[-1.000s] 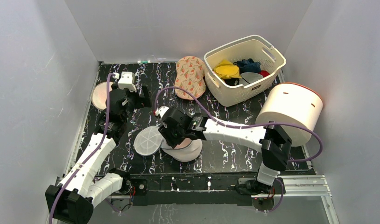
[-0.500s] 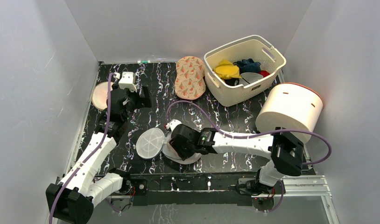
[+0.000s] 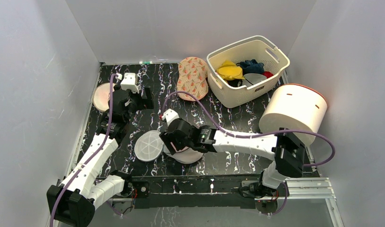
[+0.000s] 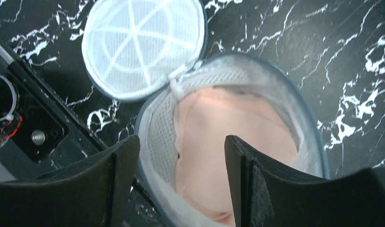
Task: Unzip the laundry bag and remove the bra
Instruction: Pick up the bra from the laundry bag.
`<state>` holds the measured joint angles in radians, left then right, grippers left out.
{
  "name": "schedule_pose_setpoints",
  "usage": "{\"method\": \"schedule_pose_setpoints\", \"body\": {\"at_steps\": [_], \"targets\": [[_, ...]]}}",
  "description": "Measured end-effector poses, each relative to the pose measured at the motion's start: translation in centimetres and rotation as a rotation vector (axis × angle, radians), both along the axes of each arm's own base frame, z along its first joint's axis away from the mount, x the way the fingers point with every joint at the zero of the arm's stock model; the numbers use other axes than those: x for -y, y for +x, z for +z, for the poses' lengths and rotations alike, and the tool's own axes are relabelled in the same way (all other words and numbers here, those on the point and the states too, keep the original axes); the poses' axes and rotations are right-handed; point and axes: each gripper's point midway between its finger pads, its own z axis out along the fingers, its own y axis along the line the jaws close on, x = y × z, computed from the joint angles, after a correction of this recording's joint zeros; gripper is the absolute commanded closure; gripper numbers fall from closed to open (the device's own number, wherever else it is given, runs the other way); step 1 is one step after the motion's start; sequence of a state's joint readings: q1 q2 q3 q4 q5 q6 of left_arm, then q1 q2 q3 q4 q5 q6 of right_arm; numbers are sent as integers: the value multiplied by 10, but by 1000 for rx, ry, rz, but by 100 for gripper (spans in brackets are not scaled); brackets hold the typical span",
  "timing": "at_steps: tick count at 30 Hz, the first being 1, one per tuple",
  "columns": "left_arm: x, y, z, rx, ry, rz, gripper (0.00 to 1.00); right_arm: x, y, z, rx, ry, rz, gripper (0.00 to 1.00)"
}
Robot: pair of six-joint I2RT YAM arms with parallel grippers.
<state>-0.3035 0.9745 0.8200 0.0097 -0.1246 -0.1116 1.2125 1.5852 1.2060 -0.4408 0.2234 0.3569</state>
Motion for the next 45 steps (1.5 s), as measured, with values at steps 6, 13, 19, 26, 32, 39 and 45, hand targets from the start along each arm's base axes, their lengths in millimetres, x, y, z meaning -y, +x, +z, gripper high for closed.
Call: {"method": "schedule_pose_setpoints", "body": {"at_steps": [6,13,19,26,32,39,45], "targets": [[0,0,0,0,0,0,1,-17,13,-12,37,-18,4,37],[0,0,0,0,0,-1,2,-15,17,-37,41,-88,-5,51],[1,0,0,0,0,-2,2,-14,20,-40,49,-100,-17,48],[1,0,0,0,0,-2,2,-15,23,-61,45,-139,-25,51],[1,0,0,0,0,-2,2,-13,28,-77,52,-174,-50,81],[1,0,0,0,0,-2,2,-12,28,-72,56,-169,-55,100],[1,0,0,0,0,-4,2,-8,25,-22,87,-66,-57,100]]}}
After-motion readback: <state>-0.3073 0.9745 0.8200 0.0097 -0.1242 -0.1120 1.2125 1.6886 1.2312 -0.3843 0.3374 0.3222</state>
